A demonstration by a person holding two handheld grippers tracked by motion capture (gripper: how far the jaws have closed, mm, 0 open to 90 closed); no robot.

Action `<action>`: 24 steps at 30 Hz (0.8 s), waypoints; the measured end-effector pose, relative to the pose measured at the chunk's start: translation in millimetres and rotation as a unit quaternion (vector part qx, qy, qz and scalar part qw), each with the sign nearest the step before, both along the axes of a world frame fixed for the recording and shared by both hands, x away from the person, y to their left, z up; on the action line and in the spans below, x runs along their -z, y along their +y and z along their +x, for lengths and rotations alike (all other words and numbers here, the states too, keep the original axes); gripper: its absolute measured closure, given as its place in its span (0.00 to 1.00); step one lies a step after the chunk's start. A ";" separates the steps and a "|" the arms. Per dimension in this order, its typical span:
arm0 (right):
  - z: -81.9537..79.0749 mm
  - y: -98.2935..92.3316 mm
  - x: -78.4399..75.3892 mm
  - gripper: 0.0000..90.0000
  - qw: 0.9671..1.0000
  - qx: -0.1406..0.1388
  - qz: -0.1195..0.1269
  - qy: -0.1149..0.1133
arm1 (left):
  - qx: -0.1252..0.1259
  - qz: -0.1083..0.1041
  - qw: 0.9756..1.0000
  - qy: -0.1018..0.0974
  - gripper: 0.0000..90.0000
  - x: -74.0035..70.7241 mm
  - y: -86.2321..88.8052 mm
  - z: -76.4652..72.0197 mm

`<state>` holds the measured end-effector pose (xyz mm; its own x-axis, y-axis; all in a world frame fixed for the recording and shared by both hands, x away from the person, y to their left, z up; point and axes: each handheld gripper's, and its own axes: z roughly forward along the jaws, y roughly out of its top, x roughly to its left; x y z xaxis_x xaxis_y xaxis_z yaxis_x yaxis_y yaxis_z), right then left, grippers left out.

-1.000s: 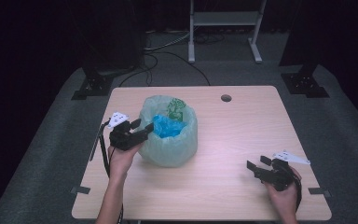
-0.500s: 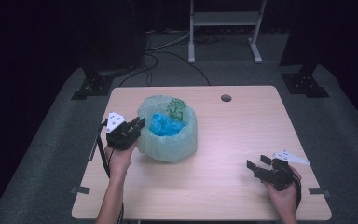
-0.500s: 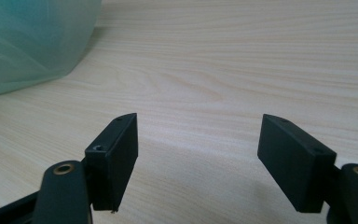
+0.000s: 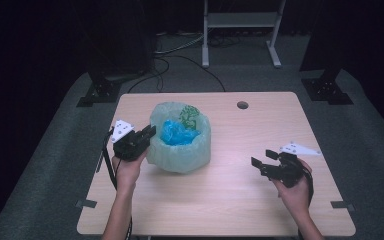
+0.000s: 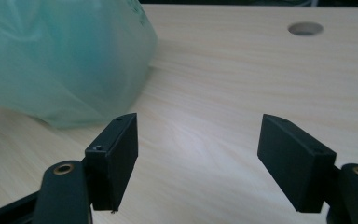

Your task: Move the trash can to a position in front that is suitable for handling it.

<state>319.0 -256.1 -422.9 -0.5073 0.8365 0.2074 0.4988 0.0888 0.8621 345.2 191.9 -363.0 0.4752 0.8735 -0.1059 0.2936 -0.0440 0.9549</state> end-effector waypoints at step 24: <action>68.5 101.2 -58.7 0.31 0.996 -0.075 0.056 0.007 | 0.031 -0.044 0.999 0.009 0.90 0.1 8.3 1.9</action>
